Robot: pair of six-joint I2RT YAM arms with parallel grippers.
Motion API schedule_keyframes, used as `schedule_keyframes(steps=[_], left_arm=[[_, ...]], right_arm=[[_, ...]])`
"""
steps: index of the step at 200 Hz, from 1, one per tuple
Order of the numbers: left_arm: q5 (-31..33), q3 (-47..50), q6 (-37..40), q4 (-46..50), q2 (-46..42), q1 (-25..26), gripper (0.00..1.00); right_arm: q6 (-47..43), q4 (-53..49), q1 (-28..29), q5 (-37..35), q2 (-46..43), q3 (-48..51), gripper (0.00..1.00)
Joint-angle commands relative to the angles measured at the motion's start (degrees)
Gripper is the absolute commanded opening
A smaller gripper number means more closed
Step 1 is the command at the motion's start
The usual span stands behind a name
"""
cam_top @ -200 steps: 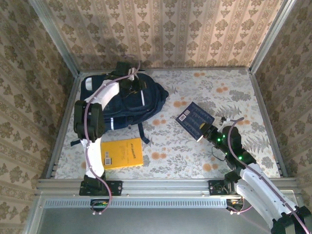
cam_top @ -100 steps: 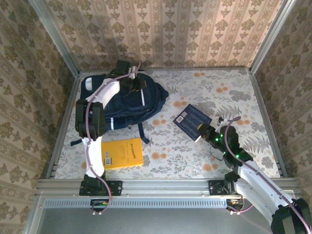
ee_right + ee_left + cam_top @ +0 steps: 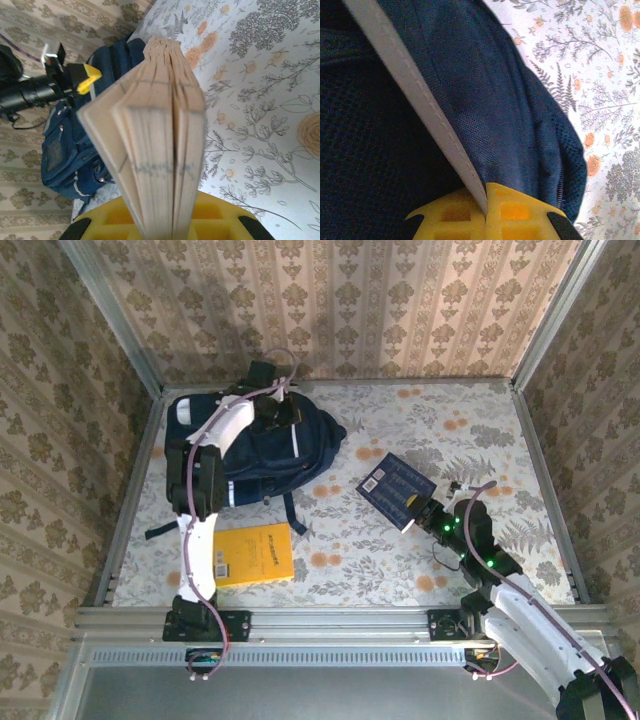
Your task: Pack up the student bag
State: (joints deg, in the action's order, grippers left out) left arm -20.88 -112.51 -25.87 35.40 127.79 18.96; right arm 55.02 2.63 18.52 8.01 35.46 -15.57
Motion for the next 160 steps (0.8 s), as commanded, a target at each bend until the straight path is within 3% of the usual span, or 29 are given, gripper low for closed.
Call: schedule_keyframes(steps=[1, 68, 103, 135, 160], left_arm=[[-1.4, -5.94, 4.54, 4.62, -0.93, 3.88, 0.0], [-9.73, -9.38, 9.84, 10.13, -9.49, 10.38, 0.0], [-18.81, -8.39, 11.04, 9.88, -17.16, 10.75, 0.0], [-23.05, -7.83, 10.64, 9.26, -22.98, 10.03, 0.0], [-30.93, -7.82, 8.35, 7.79, -25.22, 7.93, 0.0]], right_arm=[[-6.15, -6.61, -0.46, -1.94, -2.18, -5.73, 0.0], [-16.18, -21.89, -0.86, -8.64, -5.64, -16.77, 0.0], [-18.24, -23.22, -0.89, -5.28, -7.16, -20.11, 0.0], [-17.47, -24.61, -0.92, -1.33, -7.77, -21.63, 0.0], [-15.4, -23.27, -0.93, 3.12, -8.22, -20.45, 0.0]])
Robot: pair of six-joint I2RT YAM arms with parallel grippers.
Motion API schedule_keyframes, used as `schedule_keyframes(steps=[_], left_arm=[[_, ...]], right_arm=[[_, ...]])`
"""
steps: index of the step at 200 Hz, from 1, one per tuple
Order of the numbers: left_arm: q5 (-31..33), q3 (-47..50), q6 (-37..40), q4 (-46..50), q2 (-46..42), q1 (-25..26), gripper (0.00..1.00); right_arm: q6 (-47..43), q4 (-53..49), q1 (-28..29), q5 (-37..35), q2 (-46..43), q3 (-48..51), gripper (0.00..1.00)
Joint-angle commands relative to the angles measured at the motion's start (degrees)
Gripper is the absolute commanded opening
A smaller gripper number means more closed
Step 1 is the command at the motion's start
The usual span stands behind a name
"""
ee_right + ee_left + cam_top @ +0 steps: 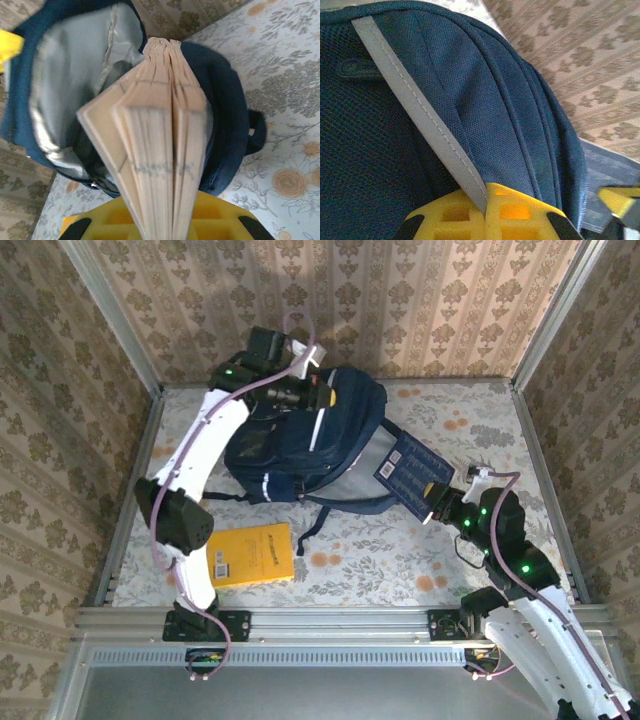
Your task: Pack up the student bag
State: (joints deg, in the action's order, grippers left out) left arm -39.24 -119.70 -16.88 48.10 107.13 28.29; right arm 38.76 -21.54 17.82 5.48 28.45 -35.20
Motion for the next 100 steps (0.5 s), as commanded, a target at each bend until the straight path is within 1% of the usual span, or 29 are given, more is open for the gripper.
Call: schedule_keyframes(steps=[1, 13, 15, 23, 44, 56, 68, 84, 100], left_arm=[[-12.9, -0.58, -0.66, -5.06, -4.65, -1.49, 0.0], [-15.84, -0.34, -0.59, -5.9, -5.68, -1.76, 0.0], [-16.08, -0.29, -0.6, -6.06, -5.94, -3.05, 0.0], [-17.1, 0.34, -1.04, -7.47, -6.84, -4.09, 0.0], [-22.81, 3.01, -5.47, -15.31, -8.17, -5.73, 0.0], [-26.66, 2.81, -7.06, -17.87, -7.61, -5.88, 0.0], [-29.56, 2.19, -6.92, -18.49, -6.91, -5.63, 0.0], [-32.32, 1.88, -6.18, -18.55, -6.24, -5.37, 0.0], [-33.64, 2.08, -5.7, -18.91, -6.08, -4.97, 0.0]], right_arm=[[1.05, 0.98, -0.19, 5.85, -1.2, -0.78, 0.0], [2.78, 3.76, -0.2, 9.45, -1.12, 0.35, 0.0], [3.13, 4.5, -0.17, 10.1, -1.12, 0.6, 0.0], [4.59, 7.04, -0.23, 12.73, -0.86, 1.53, 0.0], [7.87, 11.61, -0.13, 16.31, 0.63, 2.67, 0.0], [9.46, 14.03, 0.01, 17.78, 1.8, 3.03, 0.0], [11.3, 16.52, -0.03, 19.09, 3.16, 3.29, 0.0], [14.49, 19.83, 0.28, 19.51, 5.45, 3.38, 0.0], [17.82, 22.76, 0.83, 19.11, 8.37, 3.17, 0.0]])
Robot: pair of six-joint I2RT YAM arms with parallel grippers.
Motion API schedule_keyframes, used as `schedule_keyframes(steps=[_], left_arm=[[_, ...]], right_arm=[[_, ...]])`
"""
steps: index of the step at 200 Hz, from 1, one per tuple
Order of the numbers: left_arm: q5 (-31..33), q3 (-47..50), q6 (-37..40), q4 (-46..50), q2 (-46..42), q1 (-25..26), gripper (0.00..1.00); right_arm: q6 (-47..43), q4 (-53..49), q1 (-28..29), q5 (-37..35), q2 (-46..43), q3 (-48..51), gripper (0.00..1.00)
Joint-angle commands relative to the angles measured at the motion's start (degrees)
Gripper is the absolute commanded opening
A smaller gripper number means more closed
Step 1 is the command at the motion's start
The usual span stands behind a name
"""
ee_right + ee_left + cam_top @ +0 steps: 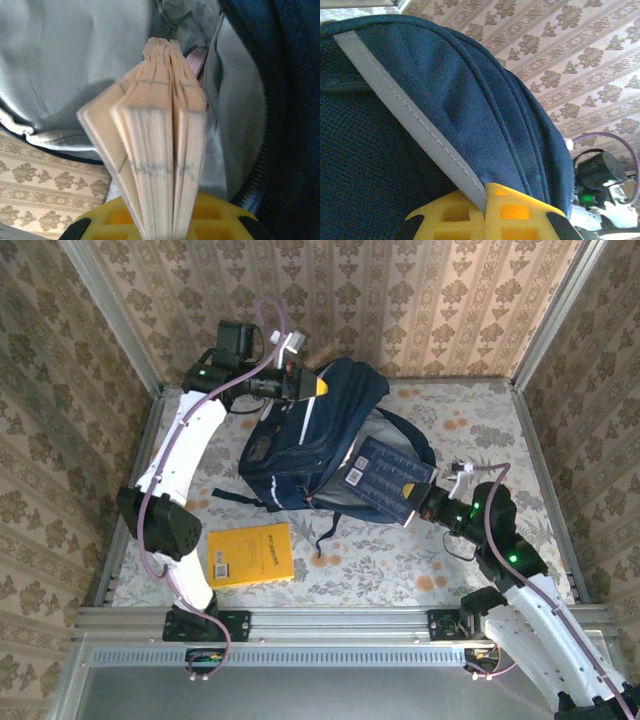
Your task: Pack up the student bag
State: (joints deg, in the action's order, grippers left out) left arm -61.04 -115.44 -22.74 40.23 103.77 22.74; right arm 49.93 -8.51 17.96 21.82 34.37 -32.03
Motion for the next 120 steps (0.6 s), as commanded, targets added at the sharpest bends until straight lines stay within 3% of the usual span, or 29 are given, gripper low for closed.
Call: schedule_keyframes(steps=[1, 45, 120], left_arm=[[-11.93, -2.17, 0.2, -11.05, -2.7, 0.61, 0.0], [-14.36, -2.33, 1.1, -11.22, -1.93, 1.74, 0.0], [-15.6, -0.61, 1.85, -11.22, -0.82, 2.47, 0.0]], right_arm=[[6.88, 9.87, 0.78, 2.69, 2.63, -0.03, 0.0], [12.85, 14.38, 3.38, -1.42, 11.78, -3.98, 0.0], [9.3, 18.93, 10.32, -9.74, 23.24, -9.36, 0.0]])
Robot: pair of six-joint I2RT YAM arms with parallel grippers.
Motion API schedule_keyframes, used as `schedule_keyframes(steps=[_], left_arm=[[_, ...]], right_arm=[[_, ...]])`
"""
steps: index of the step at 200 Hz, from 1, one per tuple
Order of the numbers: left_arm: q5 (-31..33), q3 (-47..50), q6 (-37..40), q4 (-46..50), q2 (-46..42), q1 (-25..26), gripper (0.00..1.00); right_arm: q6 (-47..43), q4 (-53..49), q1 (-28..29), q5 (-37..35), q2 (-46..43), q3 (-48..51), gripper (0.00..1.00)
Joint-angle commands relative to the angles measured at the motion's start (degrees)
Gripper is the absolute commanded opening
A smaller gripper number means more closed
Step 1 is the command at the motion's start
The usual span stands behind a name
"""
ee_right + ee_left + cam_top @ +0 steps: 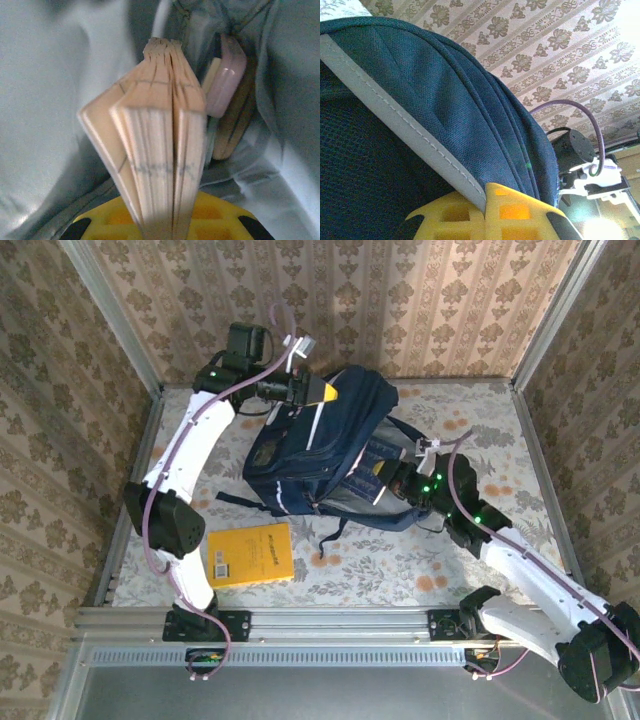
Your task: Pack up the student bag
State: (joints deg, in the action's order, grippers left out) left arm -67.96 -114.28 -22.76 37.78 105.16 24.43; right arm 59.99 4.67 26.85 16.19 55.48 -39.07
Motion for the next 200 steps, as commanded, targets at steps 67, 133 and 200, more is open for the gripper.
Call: schedule_keyframes(steps=[67, 133, 200], left_arm=[[-9.2, -3.25, -0.27, -11.28, -1.28, 1.39, 0.0], [-9.12, -3.5, -2.32, -14.27, -0.24, 1.06, 0.0], [-7.42, -1.95, -5.07, -17.07, 1.1, -1.35, 0.0]], right_arm=[[-0.02, -3.58, 6.46, -18.68, 14.53, -12.37, 0.0], [2.24, -3.88, 10.65, -25.5, 32.87, -24.24, 0.23], [-5.41, 8.93, 10.38, -20.64, 31.1, -20.53, 0.78]])
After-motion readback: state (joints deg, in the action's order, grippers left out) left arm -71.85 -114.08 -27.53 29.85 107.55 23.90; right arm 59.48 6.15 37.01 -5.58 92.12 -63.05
